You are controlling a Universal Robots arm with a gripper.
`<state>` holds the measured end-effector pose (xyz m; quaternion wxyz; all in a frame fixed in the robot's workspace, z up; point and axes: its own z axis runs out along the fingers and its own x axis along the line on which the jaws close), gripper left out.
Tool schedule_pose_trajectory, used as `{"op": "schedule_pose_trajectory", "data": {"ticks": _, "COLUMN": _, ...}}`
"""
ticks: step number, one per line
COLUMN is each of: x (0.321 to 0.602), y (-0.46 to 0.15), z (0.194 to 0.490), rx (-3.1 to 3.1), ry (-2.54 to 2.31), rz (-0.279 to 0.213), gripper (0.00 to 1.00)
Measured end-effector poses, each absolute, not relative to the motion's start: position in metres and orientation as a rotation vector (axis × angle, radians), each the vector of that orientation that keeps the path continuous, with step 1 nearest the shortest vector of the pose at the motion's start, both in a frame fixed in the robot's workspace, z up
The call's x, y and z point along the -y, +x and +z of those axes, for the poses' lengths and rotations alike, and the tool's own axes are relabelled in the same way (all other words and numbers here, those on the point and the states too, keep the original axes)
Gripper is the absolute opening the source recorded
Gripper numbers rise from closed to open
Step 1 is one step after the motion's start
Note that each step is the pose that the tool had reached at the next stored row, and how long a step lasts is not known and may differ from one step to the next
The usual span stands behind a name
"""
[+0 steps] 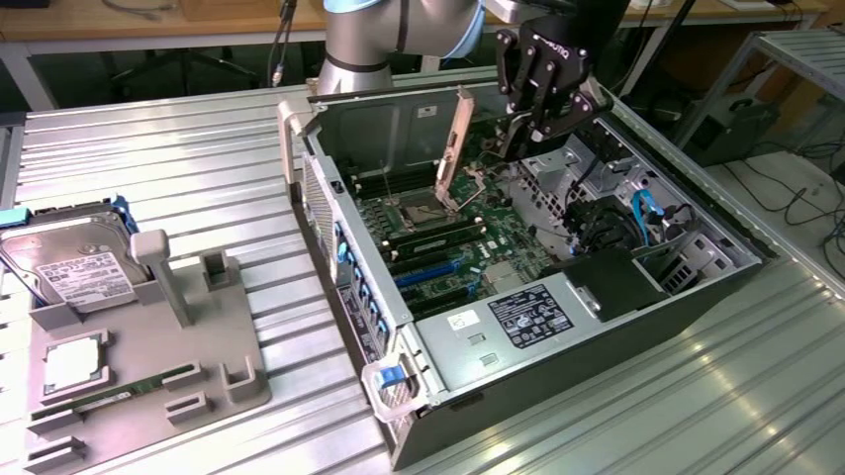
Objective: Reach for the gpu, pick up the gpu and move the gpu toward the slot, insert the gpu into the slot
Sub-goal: 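Insert the gpu into the slot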
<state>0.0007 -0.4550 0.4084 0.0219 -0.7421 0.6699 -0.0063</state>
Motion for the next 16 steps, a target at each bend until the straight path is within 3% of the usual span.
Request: {"op": "schedule_pose_trajectory", "data": {"ticks": 16, "x": 0.455, "y": 0.0007, "z": 0.4051, "rx": -2.076, "ry": -2.299, "rz": -0.02, "gripper": 0.27}}
